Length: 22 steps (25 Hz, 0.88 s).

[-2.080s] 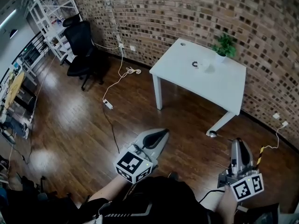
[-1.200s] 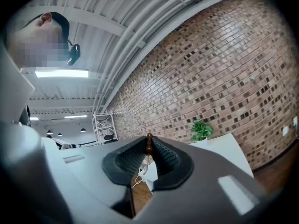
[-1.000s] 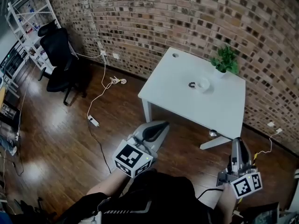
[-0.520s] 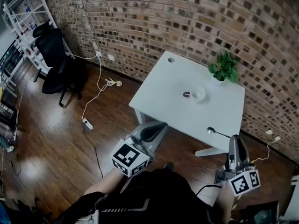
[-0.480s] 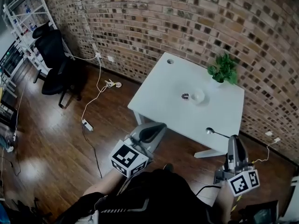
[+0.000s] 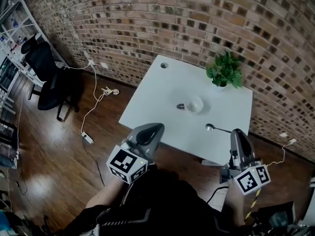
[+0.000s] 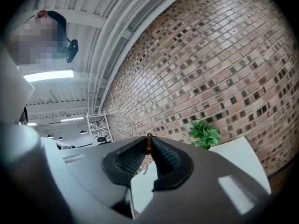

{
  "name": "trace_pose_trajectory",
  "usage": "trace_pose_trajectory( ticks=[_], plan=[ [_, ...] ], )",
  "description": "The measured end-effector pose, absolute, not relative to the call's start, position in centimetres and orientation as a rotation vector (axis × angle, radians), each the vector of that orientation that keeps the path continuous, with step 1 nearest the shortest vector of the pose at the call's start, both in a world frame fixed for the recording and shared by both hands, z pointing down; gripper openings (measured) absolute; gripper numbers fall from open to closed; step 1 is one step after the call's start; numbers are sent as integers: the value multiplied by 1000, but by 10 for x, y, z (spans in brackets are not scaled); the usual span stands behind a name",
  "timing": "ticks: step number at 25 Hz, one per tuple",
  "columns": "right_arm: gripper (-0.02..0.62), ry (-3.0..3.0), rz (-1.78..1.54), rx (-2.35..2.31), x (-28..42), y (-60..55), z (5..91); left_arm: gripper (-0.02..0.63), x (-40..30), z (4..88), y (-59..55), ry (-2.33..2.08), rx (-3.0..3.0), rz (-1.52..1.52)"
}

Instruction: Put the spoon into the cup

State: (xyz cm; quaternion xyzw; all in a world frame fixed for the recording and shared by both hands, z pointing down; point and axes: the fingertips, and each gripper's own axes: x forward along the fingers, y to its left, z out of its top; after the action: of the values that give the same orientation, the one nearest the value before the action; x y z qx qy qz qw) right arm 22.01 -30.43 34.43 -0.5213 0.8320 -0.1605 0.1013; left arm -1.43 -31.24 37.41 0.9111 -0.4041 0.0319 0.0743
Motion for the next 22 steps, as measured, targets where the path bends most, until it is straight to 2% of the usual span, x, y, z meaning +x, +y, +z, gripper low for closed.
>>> trace_pose_trajectory(
  ticks=[15,22],
  plan=[
    [44,2328,-541,-1745,194,-424,410,-6,-42,412,-440,-1018,2799,169],
    [44,2300,-724,-1822,203,-461,473,-6,-27,437,-474,-1026,2705,154]
  ],
)
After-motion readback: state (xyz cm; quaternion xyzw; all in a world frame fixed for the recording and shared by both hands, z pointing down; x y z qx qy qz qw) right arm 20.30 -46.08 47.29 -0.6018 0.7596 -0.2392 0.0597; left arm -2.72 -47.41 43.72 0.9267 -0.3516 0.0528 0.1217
